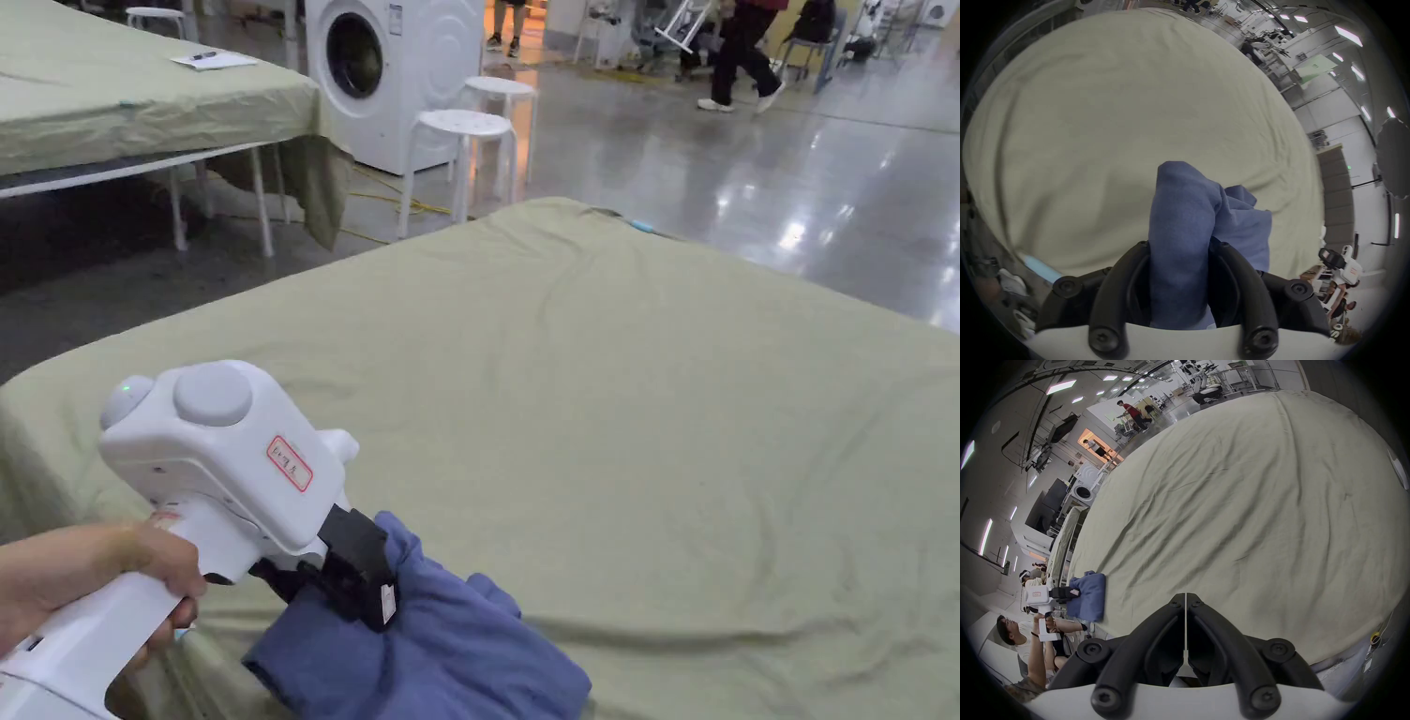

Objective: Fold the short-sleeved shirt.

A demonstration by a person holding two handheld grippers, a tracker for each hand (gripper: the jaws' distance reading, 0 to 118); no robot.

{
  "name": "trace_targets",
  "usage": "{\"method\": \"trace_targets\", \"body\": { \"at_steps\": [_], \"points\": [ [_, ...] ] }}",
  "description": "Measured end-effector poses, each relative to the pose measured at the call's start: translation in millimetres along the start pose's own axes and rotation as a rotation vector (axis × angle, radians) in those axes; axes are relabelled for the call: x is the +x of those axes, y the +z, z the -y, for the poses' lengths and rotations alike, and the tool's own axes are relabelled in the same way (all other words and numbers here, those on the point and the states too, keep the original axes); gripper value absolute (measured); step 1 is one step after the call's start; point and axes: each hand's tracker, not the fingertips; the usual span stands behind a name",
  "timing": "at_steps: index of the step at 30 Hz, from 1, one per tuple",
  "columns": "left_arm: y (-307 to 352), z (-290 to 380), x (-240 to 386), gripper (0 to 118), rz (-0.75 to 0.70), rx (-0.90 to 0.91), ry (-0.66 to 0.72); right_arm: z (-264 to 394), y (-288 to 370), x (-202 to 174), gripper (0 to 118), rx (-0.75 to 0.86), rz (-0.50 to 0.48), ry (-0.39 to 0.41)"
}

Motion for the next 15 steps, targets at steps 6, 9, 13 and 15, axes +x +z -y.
{"method": "trace_targets", "body": {
  "at_steps": [6,9,13,15],
  "points": [
    [22,-31,-44,37,-0.113,0.016,0.010,-2,-19,-25,3,-0.043,0.013,0.042],
    [29,-53,-65,37,-0.173,0.007,0.035,-5,-27,-32,3,-0.054,0.007,0.042],
    [39,-80,-82,37,-0.302,0.044,0.005,-6,-34,-42,3,-0.074,0.032,0.064],
    [41,-91,-92,37,-0.336,0.032,0.024,-7,-37,-44,3,-0.078,0.035,0.071]
  ]
}}
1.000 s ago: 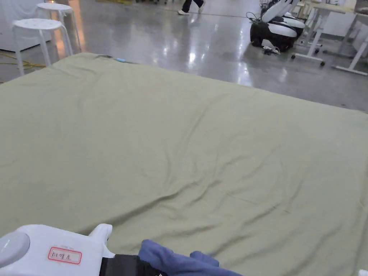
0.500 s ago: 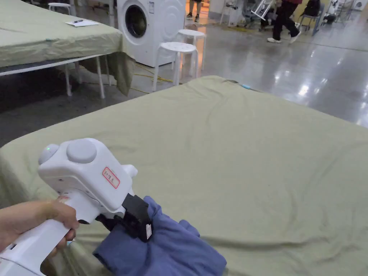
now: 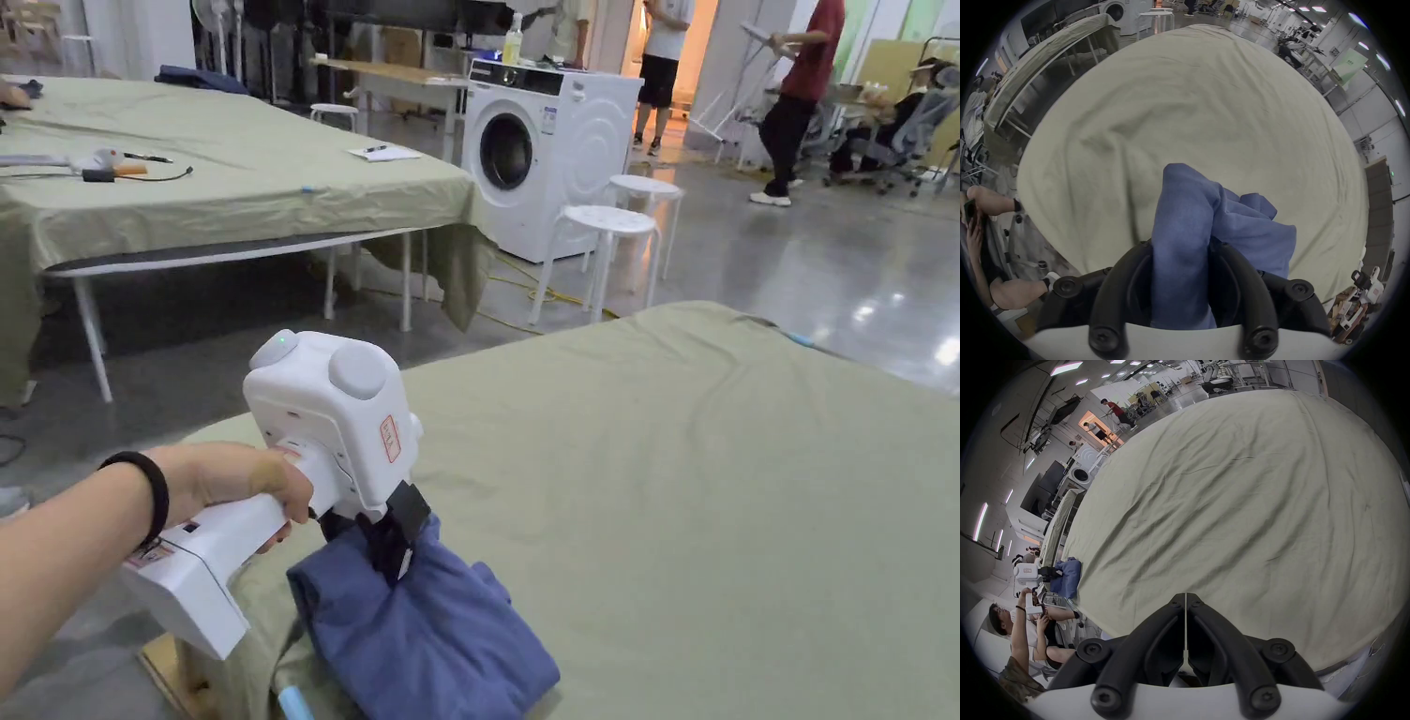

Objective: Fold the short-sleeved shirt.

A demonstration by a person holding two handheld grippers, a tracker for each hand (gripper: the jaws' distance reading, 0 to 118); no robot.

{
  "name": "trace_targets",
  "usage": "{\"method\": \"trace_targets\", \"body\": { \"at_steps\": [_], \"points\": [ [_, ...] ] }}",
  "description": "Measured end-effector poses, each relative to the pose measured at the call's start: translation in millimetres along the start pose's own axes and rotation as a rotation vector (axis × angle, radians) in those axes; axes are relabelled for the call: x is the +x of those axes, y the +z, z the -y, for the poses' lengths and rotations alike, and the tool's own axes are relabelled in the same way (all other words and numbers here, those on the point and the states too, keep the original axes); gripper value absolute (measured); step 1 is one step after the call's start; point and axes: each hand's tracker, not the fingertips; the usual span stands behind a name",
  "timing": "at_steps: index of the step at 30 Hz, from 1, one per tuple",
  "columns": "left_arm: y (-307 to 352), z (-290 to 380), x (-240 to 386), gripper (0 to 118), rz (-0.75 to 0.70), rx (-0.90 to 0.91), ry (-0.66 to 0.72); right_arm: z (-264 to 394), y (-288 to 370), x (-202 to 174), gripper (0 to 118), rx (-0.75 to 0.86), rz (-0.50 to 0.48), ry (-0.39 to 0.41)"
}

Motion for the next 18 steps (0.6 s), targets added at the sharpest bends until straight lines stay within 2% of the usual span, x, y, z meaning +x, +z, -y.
{"method": "trace_targets", "body": {
  "at_steps": [4,9,10,11,12,13,17,18],
  "points": [
    [-7,-16,-22,37,-0.042,-0.030,0.058,-2,-8,3,3,-0.020,-0.009,-0.050],
    [-20,-13,-37,37,-0.019,-0.010,0.072,-4,-18,1,3,-0.031,0.037,-0.035],
    [-24,-8,-38,43,-0.022,0.001,0.065,-4,-20,3,3,-0.032,0.030,-0.039],
    [-25,-2,-39,56,-0.031,0.027,0.064,-4,-21,4,3,-0.035,0.017,-0.046],
    [-23,3,-42,76,-0.079,0.072,0.068,-4,-23,4,3,-0.040,0.001,-0.047],
    [-19,9,-45,86,-0.105,0.094,0.078,-4,-24,3,3,-0.048,-0.007,-0.042],
    [26,32,-73,87,0.049,0.112,0.197,-5,-24,-1,3,-0.063,-0.036,0.019],
    [43,43,-74,84,0.055,0.158,0.213,-5,-23,-1,3,-0.059,-0.049,0.030]
  ]
}}
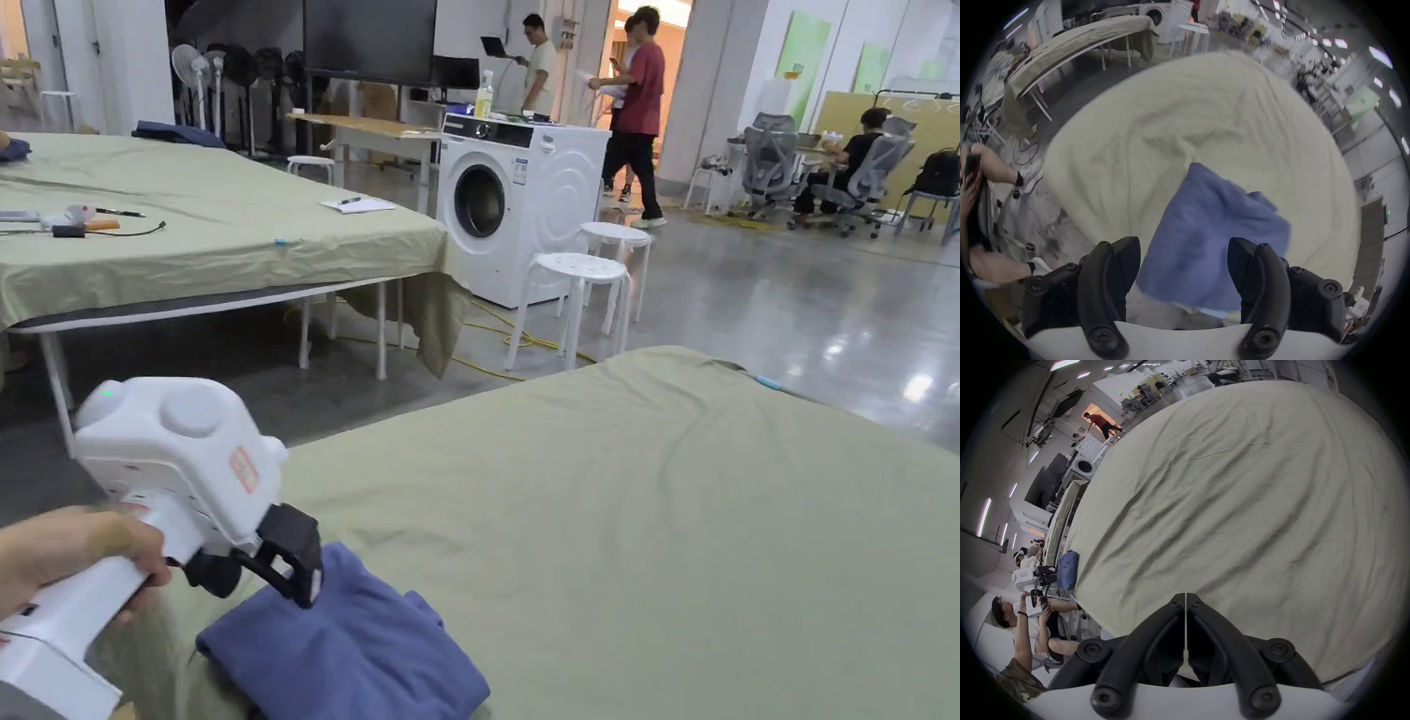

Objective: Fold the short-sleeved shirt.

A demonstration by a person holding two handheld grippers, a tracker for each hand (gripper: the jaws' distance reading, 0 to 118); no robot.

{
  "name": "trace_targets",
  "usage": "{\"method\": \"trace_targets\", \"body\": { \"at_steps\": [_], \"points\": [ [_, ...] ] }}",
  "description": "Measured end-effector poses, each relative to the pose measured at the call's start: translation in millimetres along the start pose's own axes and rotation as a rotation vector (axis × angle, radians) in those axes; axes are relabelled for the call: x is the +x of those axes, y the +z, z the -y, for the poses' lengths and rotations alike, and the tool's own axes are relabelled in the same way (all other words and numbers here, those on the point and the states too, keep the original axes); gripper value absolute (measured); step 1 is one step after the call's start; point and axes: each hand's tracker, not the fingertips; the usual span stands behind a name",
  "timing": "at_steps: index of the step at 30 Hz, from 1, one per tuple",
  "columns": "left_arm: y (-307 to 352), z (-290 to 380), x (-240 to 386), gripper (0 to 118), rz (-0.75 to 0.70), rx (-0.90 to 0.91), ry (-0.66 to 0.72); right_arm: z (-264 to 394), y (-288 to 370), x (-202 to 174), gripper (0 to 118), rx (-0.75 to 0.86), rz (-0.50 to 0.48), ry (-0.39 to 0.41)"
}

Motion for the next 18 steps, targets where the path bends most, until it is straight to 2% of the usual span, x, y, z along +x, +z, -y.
{"method": "trace_targets", "body": {
  "at_steps": [1,2,3,5,7,9,13,14,16,18],
  "points": [
    [16,9,0,74,0.017,0.067,0.008,0,1,1,3,0.004,-0.010,0.006],
    [31,24,2,52,0.045,0.132,0.015,1,3,2,3,0.009,-0.021,0.009],
    [44,46,15,6,0.078,0.165,0.019,3,4,4,3,0.014,-0.031,0.010],
    [46,88,35,4,0.166,0.151,0.061,7,8,9,3,0.029,-0.038,0.018],
    [37,129,63,4,0.331,0.054,0.093,12,15,15,3,0.051,-0.031,0.031],
    [28,168,110,4,0.470,0.010,0.051,17,27,25,3,0.090,-0.017,0.043],
    [41,198,203,4,0.683,0.158,-0.121,18,65,38,3,0.249,0.083,0.090],
    [51,197,229,4,0.666,0.201,-0.192,17,79,40,3,0.308,0.117,0.110],
    [81,203,280,4,0.548,0.458,-0.341,19,104,43,3,0.453,0.184,0.148],
    [109,217,328,4,0.416,0.740,-0.434,20,130,42,3,0.591,0.263,0.183]
  ]
}}
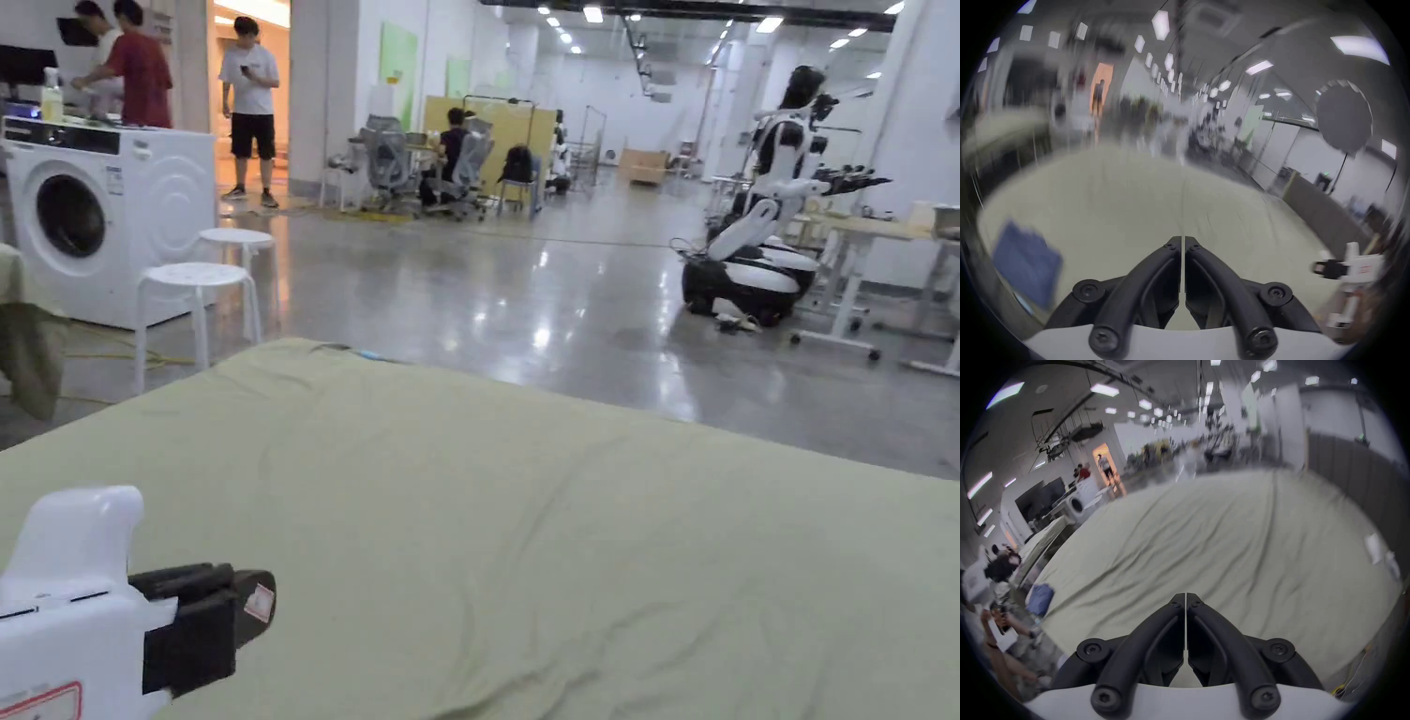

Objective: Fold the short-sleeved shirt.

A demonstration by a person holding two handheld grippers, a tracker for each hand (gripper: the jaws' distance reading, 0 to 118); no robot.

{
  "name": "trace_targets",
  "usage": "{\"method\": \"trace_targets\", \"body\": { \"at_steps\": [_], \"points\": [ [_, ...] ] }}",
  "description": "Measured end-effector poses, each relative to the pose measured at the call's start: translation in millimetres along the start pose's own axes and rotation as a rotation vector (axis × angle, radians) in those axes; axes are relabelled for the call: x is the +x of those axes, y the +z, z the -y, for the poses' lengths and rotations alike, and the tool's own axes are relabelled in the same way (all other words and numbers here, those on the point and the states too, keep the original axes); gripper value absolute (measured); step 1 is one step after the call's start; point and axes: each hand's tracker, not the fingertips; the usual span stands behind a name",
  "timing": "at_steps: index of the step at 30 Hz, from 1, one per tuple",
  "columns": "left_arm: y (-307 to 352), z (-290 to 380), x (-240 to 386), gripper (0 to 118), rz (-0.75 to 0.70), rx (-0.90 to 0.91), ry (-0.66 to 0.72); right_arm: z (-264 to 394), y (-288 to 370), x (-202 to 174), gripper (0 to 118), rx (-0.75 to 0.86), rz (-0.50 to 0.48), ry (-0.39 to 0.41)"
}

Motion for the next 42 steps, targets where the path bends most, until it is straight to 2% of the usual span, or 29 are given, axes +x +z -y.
{"method": "trace_targets", "body": {
  "at_steps": [2,5,8,10,13,15,21,22,25,26,27,28,29,34,37,39,42],
  "points": [
    [4,-10,41,4,-0.064,0.189,-0.077,-10,18,1,3,0.123,0.060,0.046],
    [12,-10,84,3,-0.120,0.380,-0.096,-19,41,-1,3,0.327,0.147,0.149],
    [15,2,114,3,-0.214,0.446,-0.183,-16,48,-6,3,0.530,0.264,0.268],
    [11,12,117,3,-0.246,0.442,-0.197,-12,47,-10,3,0.580,0.303,0.311],
    [15,21,111,3,-0.199,0.429,-0.147,-10,44,-10,3,0.560,0.264,0.257],
    [17,20,106,3,-0.184,0.407,-0.128,-9,41,-7,3,0.555,0.201,0.205],
    [22,13,104,4,-0.172,0.393,-0.161,-12,44,-9,4,0.581,0.239,0.232],
    [22,12,104,6,-0.172,0.396,-0.160,-13,44,-9,14,0.584,0.231,0.235],
    [26,13,105,17,-0.169,0.449,-0.143,-17,41,-9,38,0.542,0.205,0.259],
    [27,12,105,35,-0.170,0.454,-0.139,-19,37,-10,77,0.485,0.202,0.273],
    [26,9,105,77,-0.177,0.453,-0.133,-18,33,-11,116,0.455,0.216,0.277],
    [24,8,105,107,-0.181,0.445,-0.132,-13,34,-12,118,0.481,0.207,0.286],
    [23,7,105,118,-0.182,0.439,-0.134,-10,35,-13,118,0.501,0.200,0.301],
    [20,7,106,118,-0.162,0.398,-0.137,-8,31,-14,118,0.500,0.238,0.300],
    [17,5,97,118,-0.037,0.335,-0.034,-11,36,-11,118,0.510,0.211,0.254],
    [14,2,85,118,0.083,0.291,0.088,-13,37,-9,118,0.517,0.215,0.241],
    [13,-1,74,118,0.128,0.281,0.182,-13,38,-7,118,0.519,0.225,0.248]
  ]
}}
